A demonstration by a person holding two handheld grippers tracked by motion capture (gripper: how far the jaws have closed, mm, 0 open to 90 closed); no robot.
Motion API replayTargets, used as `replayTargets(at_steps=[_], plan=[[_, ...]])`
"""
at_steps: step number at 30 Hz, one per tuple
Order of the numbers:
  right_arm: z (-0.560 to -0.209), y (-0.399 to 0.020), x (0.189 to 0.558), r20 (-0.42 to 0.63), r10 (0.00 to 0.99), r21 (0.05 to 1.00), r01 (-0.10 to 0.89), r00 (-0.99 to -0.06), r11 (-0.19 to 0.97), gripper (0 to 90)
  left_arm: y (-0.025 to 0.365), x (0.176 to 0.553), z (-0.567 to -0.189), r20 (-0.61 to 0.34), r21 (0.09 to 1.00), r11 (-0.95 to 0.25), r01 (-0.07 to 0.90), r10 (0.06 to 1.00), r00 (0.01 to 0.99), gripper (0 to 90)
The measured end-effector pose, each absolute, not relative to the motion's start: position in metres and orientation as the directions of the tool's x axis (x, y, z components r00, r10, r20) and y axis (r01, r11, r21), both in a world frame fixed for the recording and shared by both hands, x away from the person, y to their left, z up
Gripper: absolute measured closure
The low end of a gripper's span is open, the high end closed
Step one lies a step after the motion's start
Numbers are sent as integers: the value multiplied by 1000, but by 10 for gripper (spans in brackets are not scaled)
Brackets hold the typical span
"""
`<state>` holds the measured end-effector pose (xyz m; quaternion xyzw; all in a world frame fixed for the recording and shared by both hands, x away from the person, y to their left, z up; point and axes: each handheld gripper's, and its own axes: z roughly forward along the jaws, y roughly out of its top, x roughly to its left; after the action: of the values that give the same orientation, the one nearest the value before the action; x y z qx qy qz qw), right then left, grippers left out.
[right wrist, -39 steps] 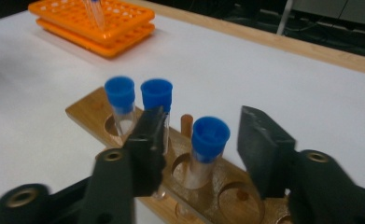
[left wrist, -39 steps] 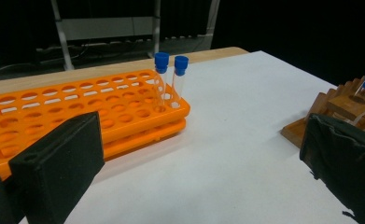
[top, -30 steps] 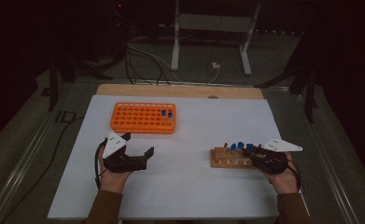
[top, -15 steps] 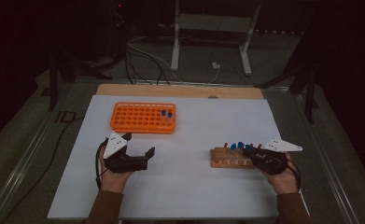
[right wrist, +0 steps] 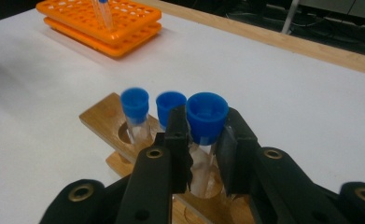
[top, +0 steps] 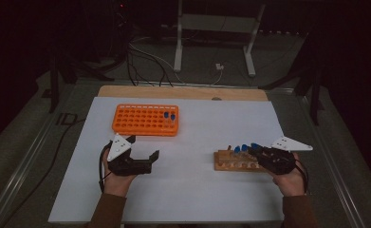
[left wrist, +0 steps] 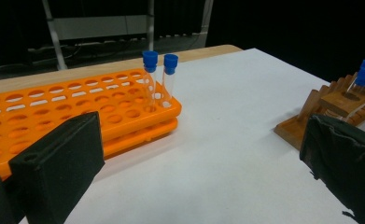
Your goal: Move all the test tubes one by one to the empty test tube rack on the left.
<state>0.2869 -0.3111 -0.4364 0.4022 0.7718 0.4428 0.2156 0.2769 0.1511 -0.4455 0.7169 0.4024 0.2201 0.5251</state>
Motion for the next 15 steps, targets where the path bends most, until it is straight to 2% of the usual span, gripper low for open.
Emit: replayTargets(at_steps=[15], plan=[[-414,-313,283,22,824,877,407,-566,256,764,150,277,-446,-107,929,-127,348,806,582,4]])
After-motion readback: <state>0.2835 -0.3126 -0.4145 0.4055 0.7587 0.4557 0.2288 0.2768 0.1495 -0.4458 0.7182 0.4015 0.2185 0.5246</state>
